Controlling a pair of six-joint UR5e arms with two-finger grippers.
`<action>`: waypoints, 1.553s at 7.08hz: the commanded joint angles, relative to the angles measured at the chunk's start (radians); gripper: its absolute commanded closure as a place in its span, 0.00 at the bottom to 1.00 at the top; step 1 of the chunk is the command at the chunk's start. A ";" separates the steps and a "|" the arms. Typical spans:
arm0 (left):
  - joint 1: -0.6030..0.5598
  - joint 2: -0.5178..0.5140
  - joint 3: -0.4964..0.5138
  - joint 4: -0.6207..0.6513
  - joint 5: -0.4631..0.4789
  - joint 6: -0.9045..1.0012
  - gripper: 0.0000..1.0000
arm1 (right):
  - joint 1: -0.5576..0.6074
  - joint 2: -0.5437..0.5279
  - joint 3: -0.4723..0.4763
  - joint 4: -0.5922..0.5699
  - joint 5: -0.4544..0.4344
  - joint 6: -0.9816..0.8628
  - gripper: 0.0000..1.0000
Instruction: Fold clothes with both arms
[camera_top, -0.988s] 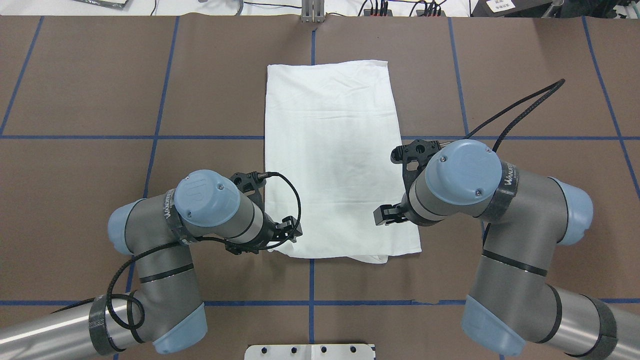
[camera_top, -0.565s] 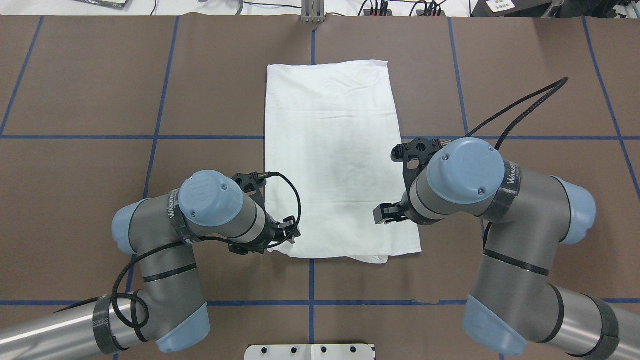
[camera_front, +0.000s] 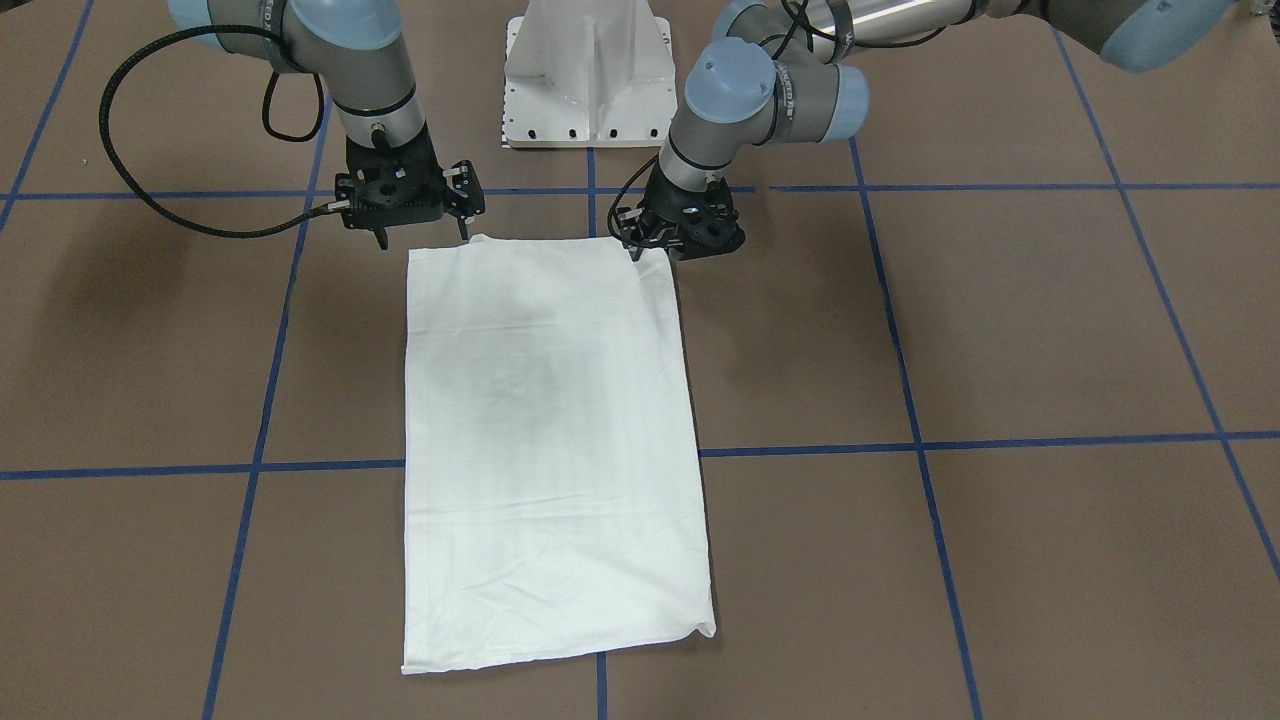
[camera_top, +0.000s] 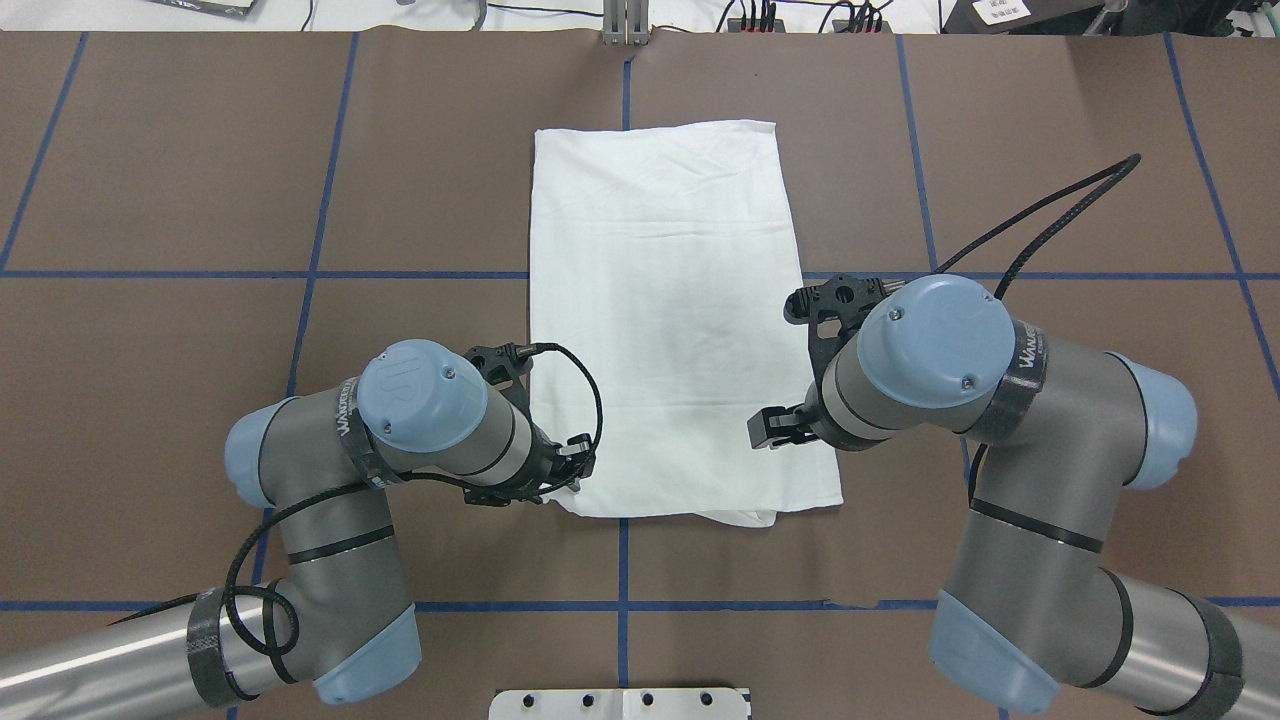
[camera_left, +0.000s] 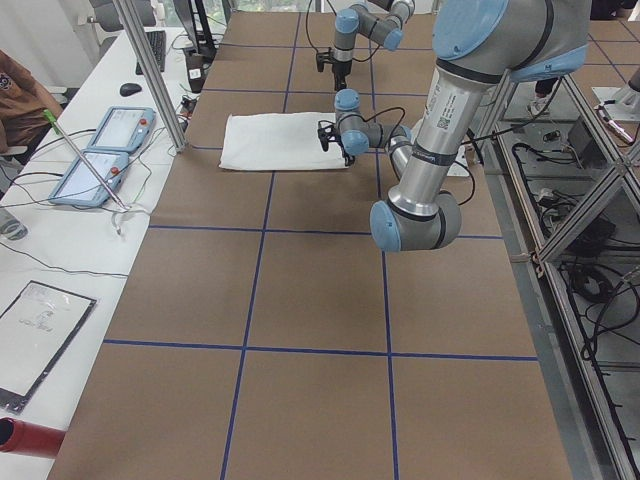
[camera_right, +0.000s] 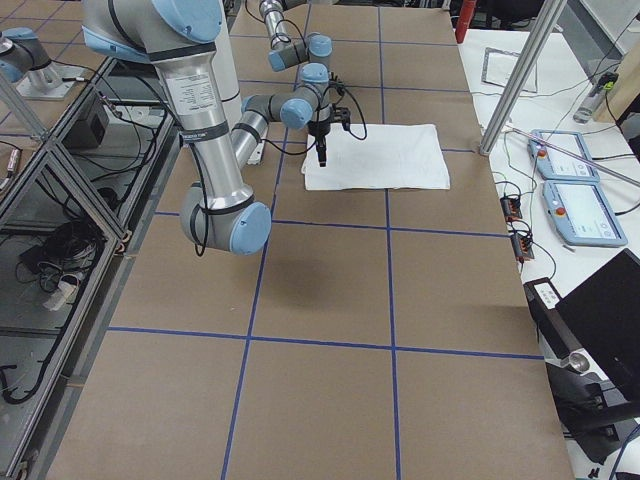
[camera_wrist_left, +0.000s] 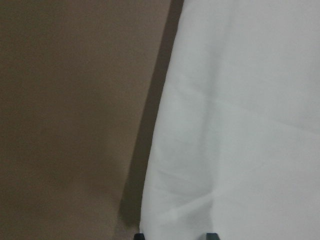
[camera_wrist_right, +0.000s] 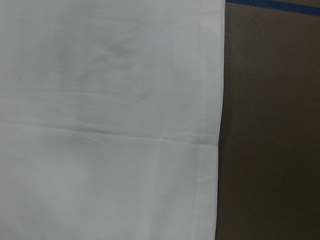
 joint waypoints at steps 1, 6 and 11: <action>-0.002 -0.004 -0.001 0.001 0.001 0.001 1.00 | -0.001 0.002 0.006 0.000 0.000 0.032 0.00; -0.013 0.004 -0.031 0.007 -0.005 0.001 1.00 | -0.118 0.008 -0.009 0.003 -0.063 0.470 0.00; -0.013 0.001 -0.031 0.006 -0.001 0.001 1.00 | -0.147 0.085 -0.126 0.003 -0.124 0.713 0.00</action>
